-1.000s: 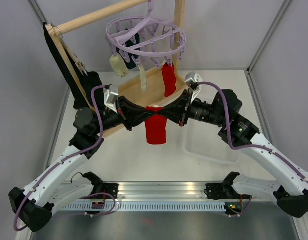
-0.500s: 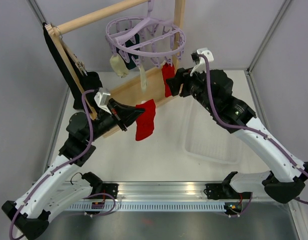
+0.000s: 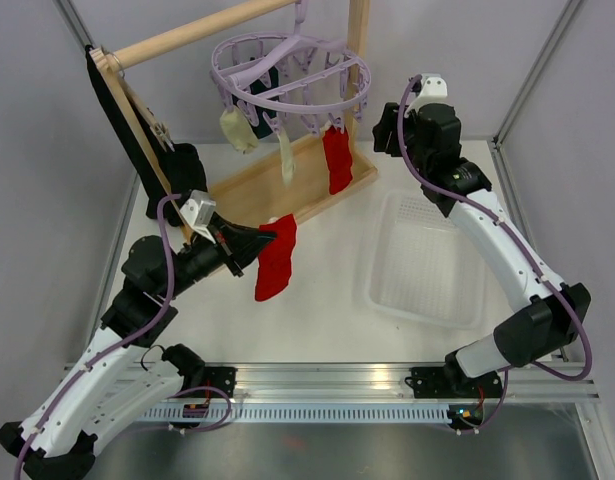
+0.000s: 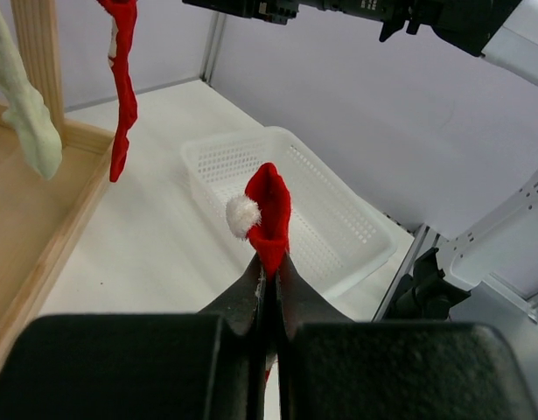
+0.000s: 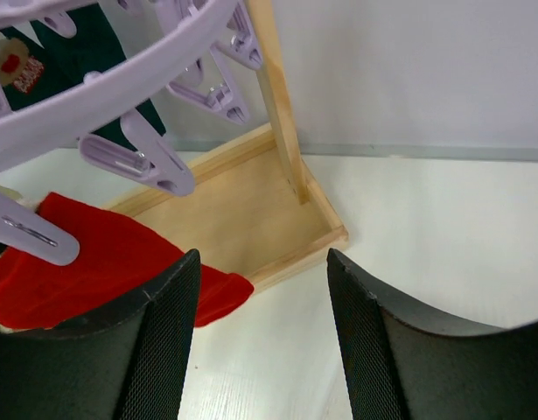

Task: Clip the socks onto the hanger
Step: Open the clamp at the hanger.

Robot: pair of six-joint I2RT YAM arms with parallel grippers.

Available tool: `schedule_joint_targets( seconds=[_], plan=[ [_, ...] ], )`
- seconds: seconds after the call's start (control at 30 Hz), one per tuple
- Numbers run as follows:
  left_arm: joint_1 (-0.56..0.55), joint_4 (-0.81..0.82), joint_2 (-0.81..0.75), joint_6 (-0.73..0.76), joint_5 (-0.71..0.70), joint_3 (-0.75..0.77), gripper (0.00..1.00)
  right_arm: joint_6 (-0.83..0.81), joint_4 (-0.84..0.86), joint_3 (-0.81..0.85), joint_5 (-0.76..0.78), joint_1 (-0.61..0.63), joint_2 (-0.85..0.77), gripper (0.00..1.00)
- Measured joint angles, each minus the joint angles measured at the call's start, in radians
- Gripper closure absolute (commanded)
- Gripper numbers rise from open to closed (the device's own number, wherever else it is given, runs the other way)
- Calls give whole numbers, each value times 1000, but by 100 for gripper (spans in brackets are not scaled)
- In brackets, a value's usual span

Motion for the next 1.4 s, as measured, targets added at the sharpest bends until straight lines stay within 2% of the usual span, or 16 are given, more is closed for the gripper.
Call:
schedule_joint_targets(
  seconds=[0.3,0.6,0.8,0.93,1.1,1.23,1.4],
  plan=[
    [0,-35,-2,26,16,0,98,-76,159,-7,-109,-10,5,38],
    [0,-35,-11,44,19,0,98,-85,269,-7,-203,-3,54,41],
    [0,-36,-29,53,28,0,98,-100,294,-6,-177,38,77,46],
    [0,-36,-38,60,34,0,98,-119,301,21,-132,70,103,54],
    [0,-53,-37,67,34,0,98,-142,299,66,-67,82,136,57],
    [0,-63,-37,71,34,0,98,-155,291,82,-41,85,146,66],
    [0,-71,-38,72,34,0,98,-177,272,98,-21,106,151,66]
  ],
)
